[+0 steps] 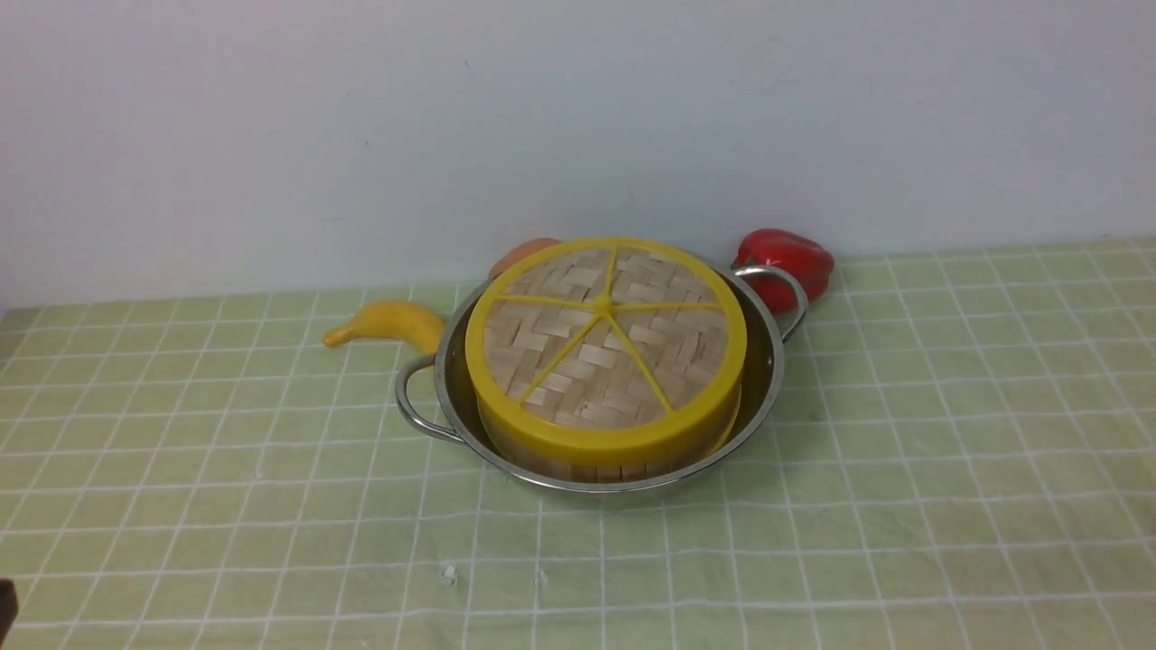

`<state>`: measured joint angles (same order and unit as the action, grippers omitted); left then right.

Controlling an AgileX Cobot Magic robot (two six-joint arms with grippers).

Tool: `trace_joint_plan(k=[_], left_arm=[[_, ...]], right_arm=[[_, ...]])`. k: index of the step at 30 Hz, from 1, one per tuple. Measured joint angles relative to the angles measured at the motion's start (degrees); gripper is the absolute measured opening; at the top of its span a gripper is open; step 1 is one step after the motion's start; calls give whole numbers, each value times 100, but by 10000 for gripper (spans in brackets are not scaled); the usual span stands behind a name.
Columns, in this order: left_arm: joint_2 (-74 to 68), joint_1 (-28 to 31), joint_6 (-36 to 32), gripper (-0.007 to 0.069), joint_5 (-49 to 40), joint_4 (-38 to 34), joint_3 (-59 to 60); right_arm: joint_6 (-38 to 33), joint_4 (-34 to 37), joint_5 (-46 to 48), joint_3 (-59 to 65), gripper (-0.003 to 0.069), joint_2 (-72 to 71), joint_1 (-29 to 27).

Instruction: Place the steamer in the pot on the green tablecloth, and put the lid on the steamer.

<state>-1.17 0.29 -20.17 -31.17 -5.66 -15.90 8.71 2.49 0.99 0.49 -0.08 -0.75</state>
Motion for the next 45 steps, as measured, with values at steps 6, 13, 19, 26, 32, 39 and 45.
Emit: trace_joint_plan(k=[6,13,19,26,32,39,45], left_arm=[[112,327,0,161,404,112,1068],[119,335,5,179,1186,27,1628],[119,335,5,181,1187,16,1631],[119,335,5,190,1187,14,1631],[119,335,5,201,1187,10,1631],[119,335,5,211,1182,10,1631],[119,335,5,222,1182,10,1631]], right_arm=[[0,0,13,0,240,0,0],[0,0,13,0,240,0,0],[0,0,13,0,240,0,0],[0,0,13,0,240,0,0],[0,0,13,0,240,0,0],[0,0,13,0,240,0,0],[0,4,13,0,240,0,0]])
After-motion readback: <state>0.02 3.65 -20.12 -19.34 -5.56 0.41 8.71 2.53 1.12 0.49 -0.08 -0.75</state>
